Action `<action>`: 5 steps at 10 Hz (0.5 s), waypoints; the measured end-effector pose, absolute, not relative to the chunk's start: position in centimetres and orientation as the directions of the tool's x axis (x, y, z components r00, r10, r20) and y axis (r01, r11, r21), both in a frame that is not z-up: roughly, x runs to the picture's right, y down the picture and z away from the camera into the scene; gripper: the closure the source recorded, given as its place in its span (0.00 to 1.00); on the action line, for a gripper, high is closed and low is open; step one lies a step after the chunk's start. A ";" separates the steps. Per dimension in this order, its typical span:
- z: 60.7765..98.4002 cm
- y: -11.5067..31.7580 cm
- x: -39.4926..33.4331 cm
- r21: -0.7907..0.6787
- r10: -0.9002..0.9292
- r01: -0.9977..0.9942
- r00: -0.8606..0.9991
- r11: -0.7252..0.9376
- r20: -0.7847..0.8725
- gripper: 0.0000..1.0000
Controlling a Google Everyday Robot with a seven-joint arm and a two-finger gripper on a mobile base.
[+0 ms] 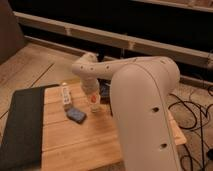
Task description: Place the pepper in the ceramic cup
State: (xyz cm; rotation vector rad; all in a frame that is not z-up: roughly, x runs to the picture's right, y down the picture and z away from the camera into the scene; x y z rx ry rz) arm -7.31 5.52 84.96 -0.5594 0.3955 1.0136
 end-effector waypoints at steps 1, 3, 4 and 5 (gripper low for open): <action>84.9 5.7 -7.4 -0.258 0.679 -0.876 0.480 0.408 -0.555 0.46; 84.5 6.2 -7.6 -0.272 0.669 -0.868 0.495 0.417 -0.555 0.25; 84.3 6.4 -7.7 -0.274 0.666 -0.865 0.499 0.420 -0.555 0.22; 84.1 6.6 -7.6 -0.276 0.664 -0.863 0.502 0.422 -0.554 0.21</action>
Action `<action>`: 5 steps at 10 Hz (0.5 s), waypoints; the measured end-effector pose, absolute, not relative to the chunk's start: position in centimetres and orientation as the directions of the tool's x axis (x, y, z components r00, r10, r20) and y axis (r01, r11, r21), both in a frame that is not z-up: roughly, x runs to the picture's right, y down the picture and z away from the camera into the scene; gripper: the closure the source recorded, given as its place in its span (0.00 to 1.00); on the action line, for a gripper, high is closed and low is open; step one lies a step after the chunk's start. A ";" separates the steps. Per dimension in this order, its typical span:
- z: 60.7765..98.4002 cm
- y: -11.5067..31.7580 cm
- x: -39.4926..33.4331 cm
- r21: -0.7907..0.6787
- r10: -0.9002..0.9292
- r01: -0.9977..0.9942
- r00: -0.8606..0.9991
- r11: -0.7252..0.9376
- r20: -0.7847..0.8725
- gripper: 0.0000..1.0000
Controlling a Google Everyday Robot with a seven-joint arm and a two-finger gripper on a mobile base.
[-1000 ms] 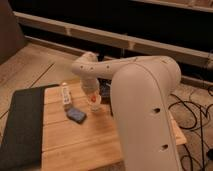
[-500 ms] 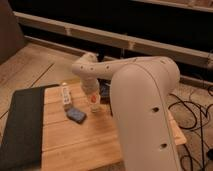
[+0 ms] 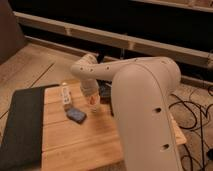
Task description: Place the pepper in the ceramic cup
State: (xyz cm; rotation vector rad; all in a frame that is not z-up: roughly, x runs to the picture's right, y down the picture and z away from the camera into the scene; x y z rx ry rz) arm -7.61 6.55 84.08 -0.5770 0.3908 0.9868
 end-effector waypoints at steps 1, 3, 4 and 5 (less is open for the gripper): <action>83.9 6.6 -7.5 -0.276 0.664 -0.863 0.502 0.422 -0.554 0.21; 83.6 6.7 -7.3 -0.272 0.670 -0.868 0.495 0.416 -0.554 0.21; 83.5 6.6 -7.3 -0.270 0.672 -0.870 0.492 0.413 -0.553 0.21; 83.4 6.6 -7.2 -0.268 0.676 -0.871 0.489 0.411 -0.551 0.21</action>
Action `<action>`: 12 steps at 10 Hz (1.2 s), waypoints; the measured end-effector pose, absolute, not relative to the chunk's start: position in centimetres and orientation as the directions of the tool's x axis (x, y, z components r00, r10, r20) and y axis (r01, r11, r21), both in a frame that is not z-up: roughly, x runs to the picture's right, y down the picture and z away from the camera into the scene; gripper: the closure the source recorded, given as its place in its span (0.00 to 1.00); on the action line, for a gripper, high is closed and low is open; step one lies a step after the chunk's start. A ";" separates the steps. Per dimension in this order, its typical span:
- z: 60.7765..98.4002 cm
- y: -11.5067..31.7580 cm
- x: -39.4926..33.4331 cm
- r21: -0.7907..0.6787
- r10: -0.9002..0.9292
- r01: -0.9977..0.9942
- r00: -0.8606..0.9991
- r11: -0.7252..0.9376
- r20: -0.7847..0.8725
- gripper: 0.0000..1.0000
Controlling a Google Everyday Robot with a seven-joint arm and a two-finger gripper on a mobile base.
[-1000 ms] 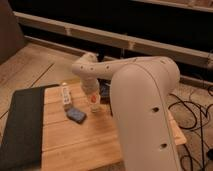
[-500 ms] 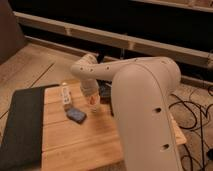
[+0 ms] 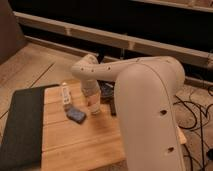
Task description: Place the pepper in the ceramic cup
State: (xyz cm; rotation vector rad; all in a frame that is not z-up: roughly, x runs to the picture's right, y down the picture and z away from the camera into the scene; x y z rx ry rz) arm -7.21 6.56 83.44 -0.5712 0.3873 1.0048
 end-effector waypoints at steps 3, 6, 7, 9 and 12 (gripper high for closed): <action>83.1 6.2 -7.1 -0.265 0.687 -0.874 0.484 0.407 -0.542 0.21; 83.0 6.2 -7.1 -0.269 0.694 -0.878 0.479 0.397 -0.537 0.21; 83.1 6.1 -7.3 -0.276 0.701 -0.879 0.477 0.390 -0.529 0.21; 83.4 5.6 -7.7 -0.293 0.714 -0.878 0.479 0.379 -0.511 0.21; 84.0 4.8 -7.9 -0.307 0.727 -0.871 0.489 0.383 -0.482 0.24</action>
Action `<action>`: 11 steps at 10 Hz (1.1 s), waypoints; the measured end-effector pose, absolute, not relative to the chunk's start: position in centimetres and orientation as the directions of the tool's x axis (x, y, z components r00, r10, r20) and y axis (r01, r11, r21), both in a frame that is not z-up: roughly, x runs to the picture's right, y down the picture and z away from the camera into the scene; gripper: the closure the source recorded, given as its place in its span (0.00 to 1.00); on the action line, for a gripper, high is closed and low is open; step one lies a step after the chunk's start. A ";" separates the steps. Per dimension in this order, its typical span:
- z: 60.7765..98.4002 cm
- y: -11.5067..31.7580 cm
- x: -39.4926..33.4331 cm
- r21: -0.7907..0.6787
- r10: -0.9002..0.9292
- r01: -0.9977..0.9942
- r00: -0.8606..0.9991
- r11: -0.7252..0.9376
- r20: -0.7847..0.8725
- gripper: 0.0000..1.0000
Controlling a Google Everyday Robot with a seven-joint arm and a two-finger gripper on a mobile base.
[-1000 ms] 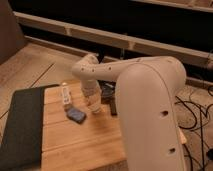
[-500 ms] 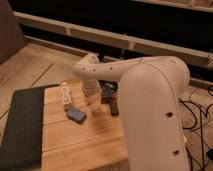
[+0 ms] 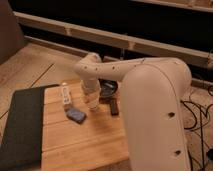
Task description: Place the pepper in the ceramic cup
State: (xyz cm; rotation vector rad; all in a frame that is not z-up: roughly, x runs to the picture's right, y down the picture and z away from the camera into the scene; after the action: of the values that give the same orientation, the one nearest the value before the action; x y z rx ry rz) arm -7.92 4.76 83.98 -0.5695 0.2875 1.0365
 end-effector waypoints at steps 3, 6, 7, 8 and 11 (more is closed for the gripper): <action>84.7 5.1 -7.6 -0.320 0.725 -0.871 0.489 0.373 -0.485 0.55; 85.0 5.6 -7.4 -0.327 0.716 -0.873 0.485 0.362 -0.503 0.76; 85.0 5.6 -7.3 -0.324 0.714 -0.873 0.485 0.364 -0.505 0.71; 84.9 5.5 -7.3 -0.321 0.712 -0.872 0.487 0.369 -0.506 0.62; 84.0 4.6 -7.5 -0.304 0.717 -0.871 0.491 0.386 -0.496 0.42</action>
State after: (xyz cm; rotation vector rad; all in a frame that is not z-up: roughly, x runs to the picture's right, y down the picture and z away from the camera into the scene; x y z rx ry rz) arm -7.54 4.64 83.99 -0.5751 0.3044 1.0307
